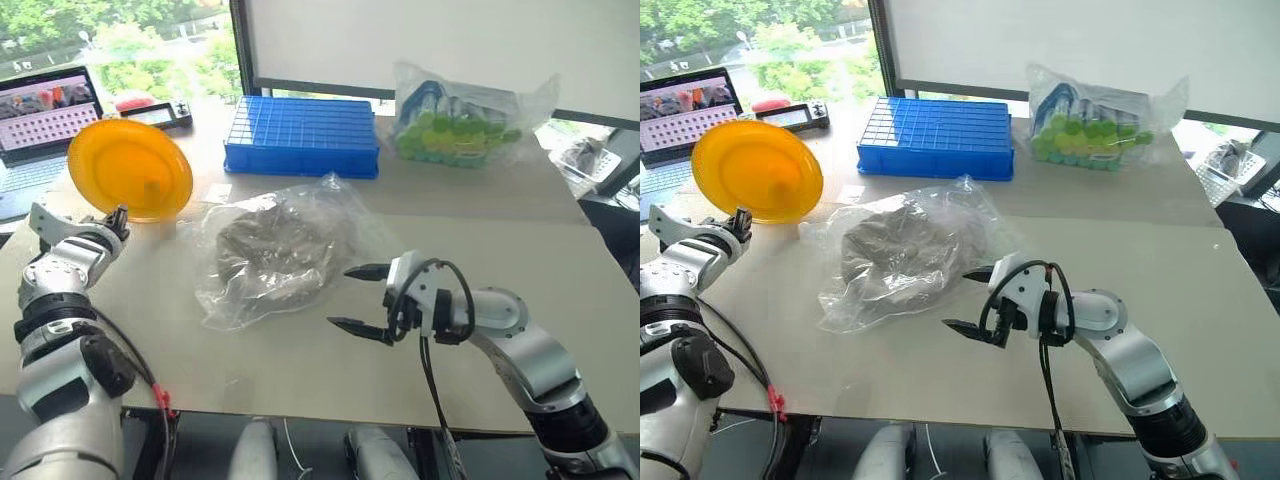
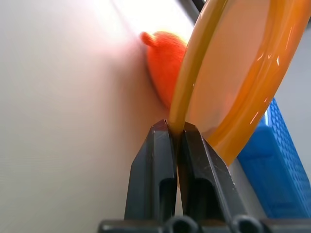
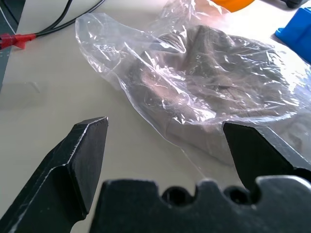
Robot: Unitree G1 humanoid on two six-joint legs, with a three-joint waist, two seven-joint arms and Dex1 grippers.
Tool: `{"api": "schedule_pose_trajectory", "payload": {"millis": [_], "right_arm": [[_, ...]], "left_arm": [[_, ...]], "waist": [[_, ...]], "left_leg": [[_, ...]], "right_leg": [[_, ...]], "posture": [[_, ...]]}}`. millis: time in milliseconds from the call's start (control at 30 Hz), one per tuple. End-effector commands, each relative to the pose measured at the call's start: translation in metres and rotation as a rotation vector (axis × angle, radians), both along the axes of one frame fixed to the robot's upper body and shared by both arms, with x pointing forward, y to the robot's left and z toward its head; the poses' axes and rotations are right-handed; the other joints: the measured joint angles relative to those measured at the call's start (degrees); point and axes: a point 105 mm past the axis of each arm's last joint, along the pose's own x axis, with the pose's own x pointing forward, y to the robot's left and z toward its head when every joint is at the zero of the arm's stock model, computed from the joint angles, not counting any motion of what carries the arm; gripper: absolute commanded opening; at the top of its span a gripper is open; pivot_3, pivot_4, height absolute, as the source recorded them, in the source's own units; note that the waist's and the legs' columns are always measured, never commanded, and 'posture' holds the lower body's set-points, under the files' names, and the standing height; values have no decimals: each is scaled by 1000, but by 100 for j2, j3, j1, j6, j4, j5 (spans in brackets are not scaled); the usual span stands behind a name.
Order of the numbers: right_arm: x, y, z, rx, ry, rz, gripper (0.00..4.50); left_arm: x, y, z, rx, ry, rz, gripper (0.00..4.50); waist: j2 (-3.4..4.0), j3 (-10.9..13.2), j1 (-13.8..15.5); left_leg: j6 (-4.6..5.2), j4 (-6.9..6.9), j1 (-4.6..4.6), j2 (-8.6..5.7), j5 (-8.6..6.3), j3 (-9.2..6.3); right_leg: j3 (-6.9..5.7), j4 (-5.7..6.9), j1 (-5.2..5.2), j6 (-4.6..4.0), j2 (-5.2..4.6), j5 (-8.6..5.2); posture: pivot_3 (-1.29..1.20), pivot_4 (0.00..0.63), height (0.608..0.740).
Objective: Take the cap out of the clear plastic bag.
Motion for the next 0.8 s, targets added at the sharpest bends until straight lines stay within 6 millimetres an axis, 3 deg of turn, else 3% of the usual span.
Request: {"api": "schedule_pose_trajectory", "payload": {"millis": [33,167,367,500,633,800], "right_arm": [[-5,2,8,14,-35,-5,4500],[-6,2,9,22,-32,-12,4500],[-6,1,9,18,-27,-27,4500],[-5,0,9,21,-24,-32,4500],[-5,-1,11,31,-17,-34,4500],[-5,-3,14,45,-17,-32,4500]], "left_arm": [[-4,22,9,-121,-48,158,30],[-2,20,2,-159,-14,196,30],[6,10,8,-160,-46,161,1726],[8,8,13,-146,-75,131,3156],[17,-7,51,190,-181,-38,4484],[15,-40,78,442,-279,-342,4484]], "waist": [[0,0,57],[0,0,61],[0,0,56],[0,0,57],[0,0,67],[0,0,54]], "left_leg": [[-2,1,-4,0,2,0],[-9,1,-1,-1,6,-2],[-23,1,-1,-1,16,-7],[-24,1,0,-2,17,-8],[-27,1,-1,-3,19,-11],[-31,0,-5,-4,24,-17]], "right_leg": [[-1,1,-3,0,0,0],[-2,7,-3,1,0,0],[-8,16,-3,0,0,1],[-9,16,-2,0,0,1],[-12,18,-1,0,0,1],[-22,19,-2,-2,0,2]], "posture": [[0,150,713],[0,150,713],[0,150,713],[0,150,713],[0,150,713],[0,150,713]]}}
